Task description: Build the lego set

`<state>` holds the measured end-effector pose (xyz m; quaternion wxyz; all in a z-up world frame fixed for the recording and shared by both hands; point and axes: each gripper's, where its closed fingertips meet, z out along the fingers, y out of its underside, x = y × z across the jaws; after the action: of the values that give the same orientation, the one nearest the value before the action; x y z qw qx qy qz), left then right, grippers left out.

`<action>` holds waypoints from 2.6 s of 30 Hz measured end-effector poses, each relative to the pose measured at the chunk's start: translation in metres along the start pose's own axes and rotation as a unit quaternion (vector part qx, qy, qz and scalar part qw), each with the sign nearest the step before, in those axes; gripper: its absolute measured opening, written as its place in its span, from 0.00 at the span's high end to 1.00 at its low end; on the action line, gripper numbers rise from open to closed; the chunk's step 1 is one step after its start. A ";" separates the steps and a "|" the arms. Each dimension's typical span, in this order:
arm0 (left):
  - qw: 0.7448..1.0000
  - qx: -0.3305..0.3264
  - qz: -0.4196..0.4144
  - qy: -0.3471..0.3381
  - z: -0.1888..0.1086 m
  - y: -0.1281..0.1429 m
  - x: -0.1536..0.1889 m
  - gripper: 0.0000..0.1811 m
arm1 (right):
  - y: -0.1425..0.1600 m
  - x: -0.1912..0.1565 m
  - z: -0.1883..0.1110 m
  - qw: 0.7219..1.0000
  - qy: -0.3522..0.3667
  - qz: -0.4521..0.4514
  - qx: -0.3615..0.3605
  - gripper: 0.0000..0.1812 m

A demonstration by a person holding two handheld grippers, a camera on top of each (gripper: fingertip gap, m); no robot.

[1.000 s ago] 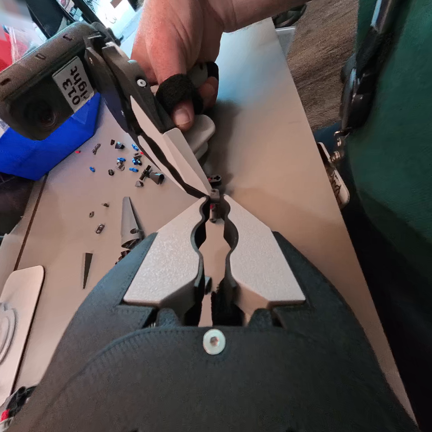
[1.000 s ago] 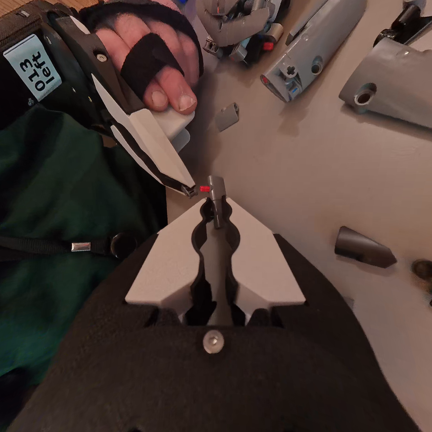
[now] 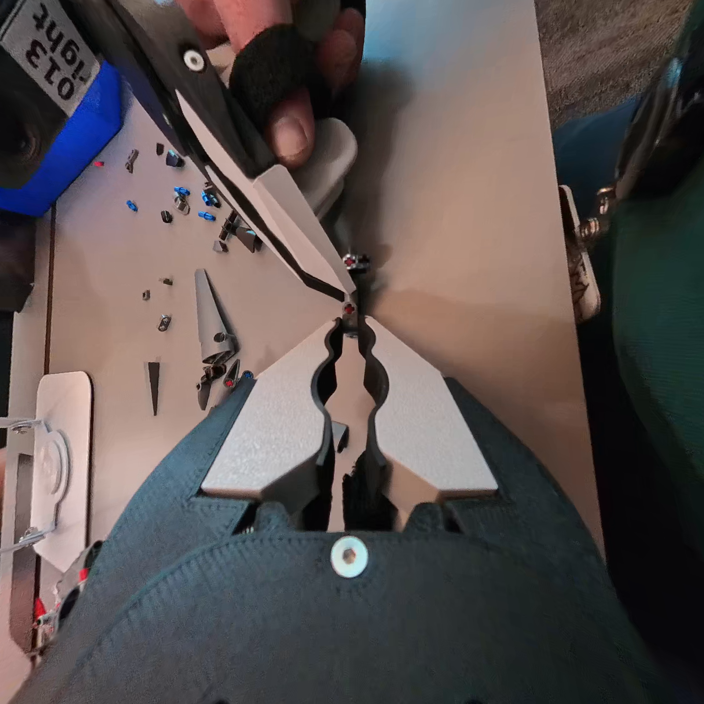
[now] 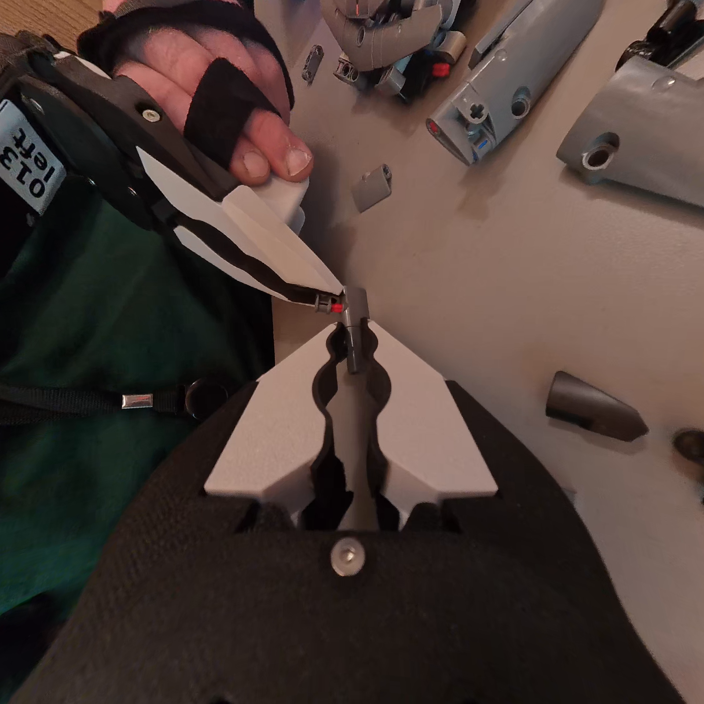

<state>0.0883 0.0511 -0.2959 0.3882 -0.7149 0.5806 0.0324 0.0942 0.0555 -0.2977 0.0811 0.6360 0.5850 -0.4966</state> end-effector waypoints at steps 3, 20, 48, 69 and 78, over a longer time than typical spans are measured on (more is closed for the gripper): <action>0.999 -0.029 0.016 0.004 0.000 0.001 0.000 0.97 | 0.000 0.000 0.000 1.000 0.000 0.000 -0.001 0.96; 0.984 -0.175 0.030 -0.022 0.005 0.012 -0.013 0.97 | -0.009 0.008 -0.004 0.995 0.078 -0.020 0.060 0.96; 0.983 -0.118 0.097 -0.105 0.023 0.015 -0.030 0.97 | -0.022 0.029 -0.020 0.973 0.201 -0.078 0.085 0.97; 0.975 -0.129 0.150 -0.099 0.024 0.021 -0.036 0.97 | -0.026 0.028 -0.019 0.977 0.172 -0.070 0.104 0.98; 0.974 -0.138 0.146 -0.110 0.025 0.021 -0.038 0.97 | -0.028 0.031 -0.015 0.966 0.226 -0.084 0.093 0.82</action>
<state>0.0682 0.0963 -0.3053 0.3387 -0.6614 0.6221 0.2466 0.0736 0.0948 -0.2996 -0.1546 0.6852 0.5906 -0.3973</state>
